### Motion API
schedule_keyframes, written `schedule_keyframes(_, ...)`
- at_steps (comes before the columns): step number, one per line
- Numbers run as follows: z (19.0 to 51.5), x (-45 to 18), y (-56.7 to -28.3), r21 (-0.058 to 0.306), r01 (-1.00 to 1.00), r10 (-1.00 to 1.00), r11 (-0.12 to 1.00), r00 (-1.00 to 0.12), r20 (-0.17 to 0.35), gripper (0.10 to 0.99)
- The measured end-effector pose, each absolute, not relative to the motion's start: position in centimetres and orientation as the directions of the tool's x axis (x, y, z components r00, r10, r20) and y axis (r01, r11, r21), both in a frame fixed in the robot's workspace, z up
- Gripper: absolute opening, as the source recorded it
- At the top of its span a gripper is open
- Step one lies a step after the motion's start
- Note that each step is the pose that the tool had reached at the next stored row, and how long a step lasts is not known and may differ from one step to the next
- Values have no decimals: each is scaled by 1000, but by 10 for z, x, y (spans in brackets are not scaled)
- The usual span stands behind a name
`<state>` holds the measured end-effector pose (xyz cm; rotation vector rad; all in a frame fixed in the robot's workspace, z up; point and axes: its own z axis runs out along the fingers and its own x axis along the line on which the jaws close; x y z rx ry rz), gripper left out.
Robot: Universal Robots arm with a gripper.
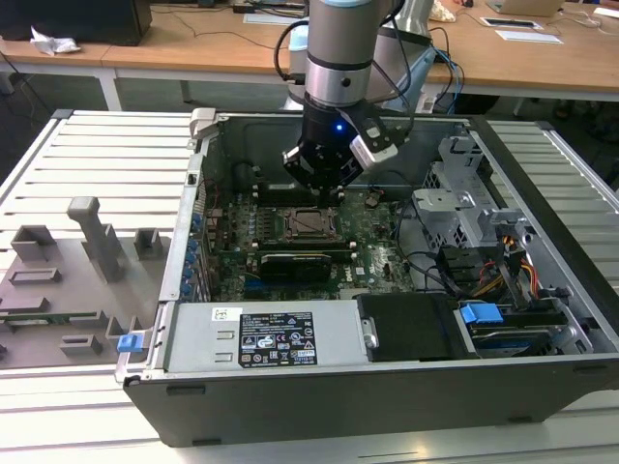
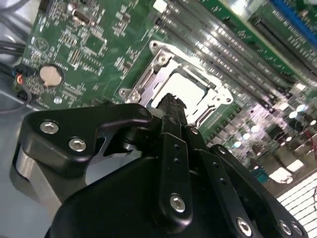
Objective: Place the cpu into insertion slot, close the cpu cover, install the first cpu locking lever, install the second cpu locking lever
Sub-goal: 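Install the second cpu locking lever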
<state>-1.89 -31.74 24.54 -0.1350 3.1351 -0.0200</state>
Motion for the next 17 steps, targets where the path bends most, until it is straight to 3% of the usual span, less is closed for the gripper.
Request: schedule_keyframes(17, 252, -19, -332, -13, -81, -81, 997, -997, -3, 106)
